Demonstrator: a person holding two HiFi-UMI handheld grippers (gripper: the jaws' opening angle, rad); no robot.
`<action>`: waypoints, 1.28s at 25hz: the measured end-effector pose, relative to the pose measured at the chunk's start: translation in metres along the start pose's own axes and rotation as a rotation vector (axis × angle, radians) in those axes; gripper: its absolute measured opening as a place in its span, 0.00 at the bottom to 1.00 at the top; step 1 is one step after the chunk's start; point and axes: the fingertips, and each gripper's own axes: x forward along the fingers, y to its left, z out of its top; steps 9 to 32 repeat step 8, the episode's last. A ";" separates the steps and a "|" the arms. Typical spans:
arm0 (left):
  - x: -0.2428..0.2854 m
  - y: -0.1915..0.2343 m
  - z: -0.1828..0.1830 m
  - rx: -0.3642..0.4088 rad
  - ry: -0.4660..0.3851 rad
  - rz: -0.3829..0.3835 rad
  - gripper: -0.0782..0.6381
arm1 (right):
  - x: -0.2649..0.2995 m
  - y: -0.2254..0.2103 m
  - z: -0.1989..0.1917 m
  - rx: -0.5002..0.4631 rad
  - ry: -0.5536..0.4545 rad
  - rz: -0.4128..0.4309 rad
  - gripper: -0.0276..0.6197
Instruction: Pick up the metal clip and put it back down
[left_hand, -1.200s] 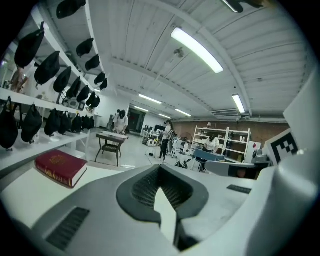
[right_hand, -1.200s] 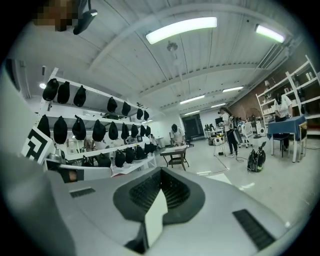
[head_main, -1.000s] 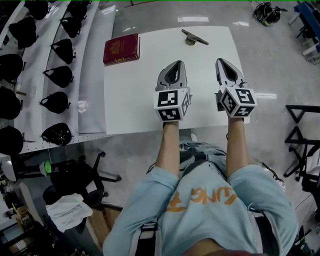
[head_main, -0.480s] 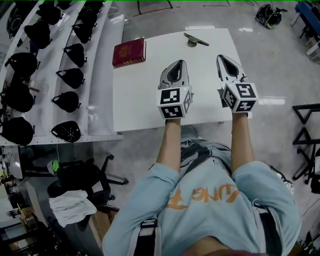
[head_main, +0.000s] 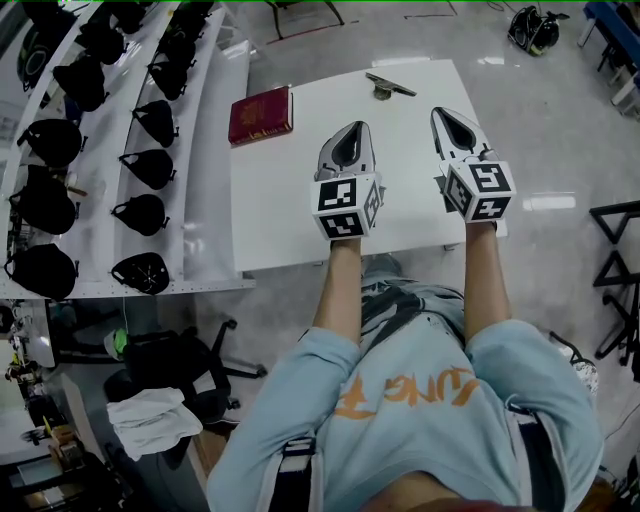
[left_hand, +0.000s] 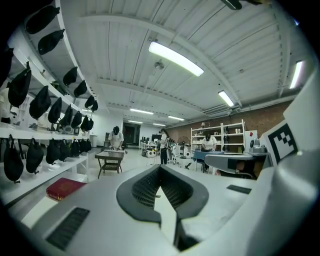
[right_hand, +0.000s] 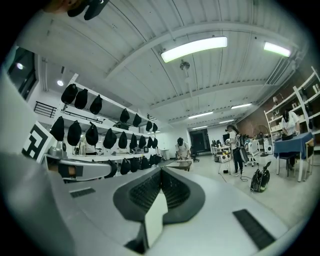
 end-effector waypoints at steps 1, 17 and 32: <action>0.000 0.000 0.001 -0.001 -0.002 -0.002 0.14 | 0.000 0.000 0.001 -0.003 -0.002 0.000 0.09; 0.001 -0.001 0.007 -0.001 -0.012 -0.007 0.14 | 0.002 -0.001 0.012 -0.021 -0.018 0.005 0.09; 0.001 -0.001 0.007 -0.001 -0.012 -0.007 0.14 | 0.002 -0.001 0.012 -0.021 -0.018 0.005 0.09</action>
